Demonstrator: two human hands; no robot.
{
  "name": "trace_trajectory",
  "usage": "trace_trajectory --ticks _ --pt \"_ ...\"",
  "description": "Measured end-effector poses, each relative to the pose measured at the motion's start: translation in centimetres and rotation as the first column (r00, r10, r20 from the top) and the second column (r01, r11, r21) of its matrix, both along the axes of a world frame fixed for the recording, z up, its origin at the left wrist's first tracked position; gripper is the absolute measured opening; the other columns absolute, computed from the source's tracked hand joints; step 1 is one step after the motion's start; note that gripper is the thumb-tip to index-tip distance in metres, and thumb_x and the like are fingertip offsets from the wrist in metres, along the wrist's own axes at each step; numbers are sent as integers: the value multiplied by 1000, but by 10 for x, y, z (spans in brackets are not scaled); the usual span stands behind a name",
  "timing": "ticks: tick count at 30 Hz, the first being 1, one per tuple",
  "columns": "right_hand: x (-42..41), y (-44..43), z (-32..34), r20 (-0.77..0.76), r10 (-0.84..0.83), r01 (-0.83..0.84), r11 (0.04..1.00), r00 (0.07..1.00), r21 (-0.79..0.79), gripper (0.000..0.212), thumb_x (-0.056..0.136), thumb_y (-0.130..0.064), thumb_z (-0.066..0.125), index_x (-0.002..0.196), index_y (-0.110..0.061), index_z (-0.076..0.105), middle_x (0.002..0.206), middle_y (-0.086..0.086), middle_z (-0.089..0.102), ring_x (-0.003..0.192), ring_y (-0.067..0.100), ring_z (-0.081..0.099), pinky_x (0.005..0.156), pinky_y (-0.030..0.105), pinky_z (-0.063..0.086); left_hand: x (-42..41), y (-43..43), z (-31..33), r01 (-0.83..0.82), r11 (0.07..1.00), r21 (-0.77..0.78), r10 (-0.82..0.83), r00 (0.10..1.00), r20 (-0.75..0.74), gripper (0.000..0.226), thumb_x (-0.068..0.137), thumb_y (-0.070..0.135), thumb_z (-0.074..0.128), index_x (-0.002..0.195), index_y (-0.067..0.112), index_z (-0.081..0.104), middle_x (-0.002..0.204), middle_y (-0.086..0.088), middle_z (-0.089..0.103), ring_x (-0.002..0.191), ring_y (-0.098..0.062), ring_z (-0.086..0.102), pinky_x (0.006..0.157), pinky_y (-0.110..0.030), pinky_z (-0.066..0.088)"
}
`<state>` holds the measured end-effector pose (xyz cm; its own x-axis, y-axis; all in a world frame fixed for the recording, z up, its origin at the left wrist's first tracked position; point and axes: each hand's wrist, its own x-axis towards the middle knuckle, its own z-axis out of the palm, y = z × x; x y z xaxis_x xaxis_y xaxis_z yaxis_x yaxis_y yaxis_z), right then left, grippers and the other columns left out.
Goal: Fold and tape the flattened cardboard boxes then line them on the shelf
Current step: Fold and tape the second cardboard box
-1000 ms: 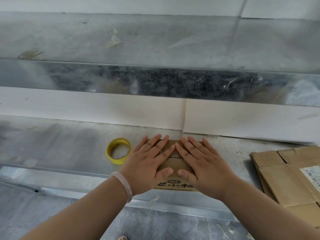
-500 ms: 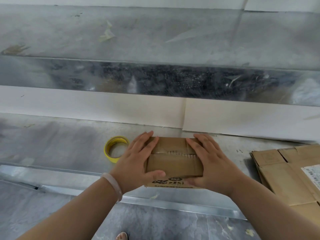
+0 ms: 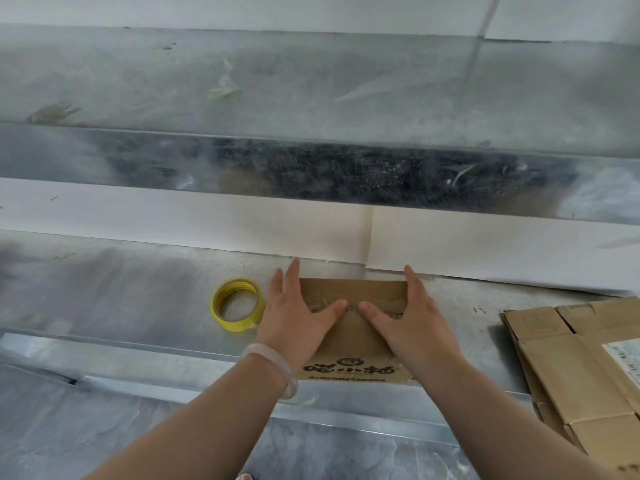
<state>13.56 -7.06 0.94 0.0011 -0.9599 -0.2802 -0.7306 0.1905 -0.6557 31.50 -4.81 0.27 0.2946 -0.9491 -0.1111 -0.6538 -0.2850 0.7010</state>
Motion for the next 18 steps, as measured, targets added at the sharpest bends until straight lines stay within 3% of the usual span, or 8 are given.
trace_trajectory --ticks 3,7,10,12,14,16,18 --pt "-1 -2 -1 65 -16 17 1000 998 -16 90 81 -59 65 151 -42 11 147 -3 40 130 20 44 89 32 44 3 -3 -2 16 999 32 -15 1000 -19 96 78 55 68 152 29 13 148 3 30 131 -15 37 99 -24 33" --pt "-4 -1 -4 91 -12 11 1000 996 2 79 94 -46 55 153 -41 4 154 -1 34 134 21 41 97 33 42 5 -1 -3 30 999 17 -28 996 -85 78 91 38 59 153 28 12 147 4 33 128 -13 38 95 -20 28" --pt "-10 -2 -4 156 -19 9 998 988 63 74 101 -39 45 153 -39 -7 158 1 28 118 21 52 87 28 45 12 2 -6 -13 1000 3 14 960 -278 73 97 29 52 153 32 6 140 15 36 120 -3 39 98 -22 33" --pt "-14 -2 -6 305 -95 56 989 948 133 74 102 -37 43 154 -36 -10 159 -3 25 123 20 49 95 28 43 14 5 -9 -65 998 10 63 892 -448 75 97 28 52 152 33 1 147 21 31 127 -5 40 105 -28 37" --pt "-17 1 -7 392 -167 93 975 905 202 71 99 -43 45 155 -34 2 154 -9 31 136 19 40 111 38 37 13 6 -10 -85 995 53 100 853 -513 72 98 31 49 152 34 2 149 18 30 120 -5 44 98 -26 43" --pt "-18 1 -9 383 -174 97 972 907 212 56 94 -49 46 147 -33 34 142 -7 50 125 20 52 107 46 43 11 6 -7 -77 990 117 126 852 -508 67 99 34 46 153 33 5 143 11 35 107 -7 50 80 -20 46" --pt "-14 1 -3 367 -169 95 973 915 212 35 97 -45 44 129 -31 52 123 -3 62 109 19 60 100 46 48 11 6 -3 -72 989 129 128 852 -508 64 99 35 45 153 33 9 148 4 35 119 -16 48 89 -24 44"
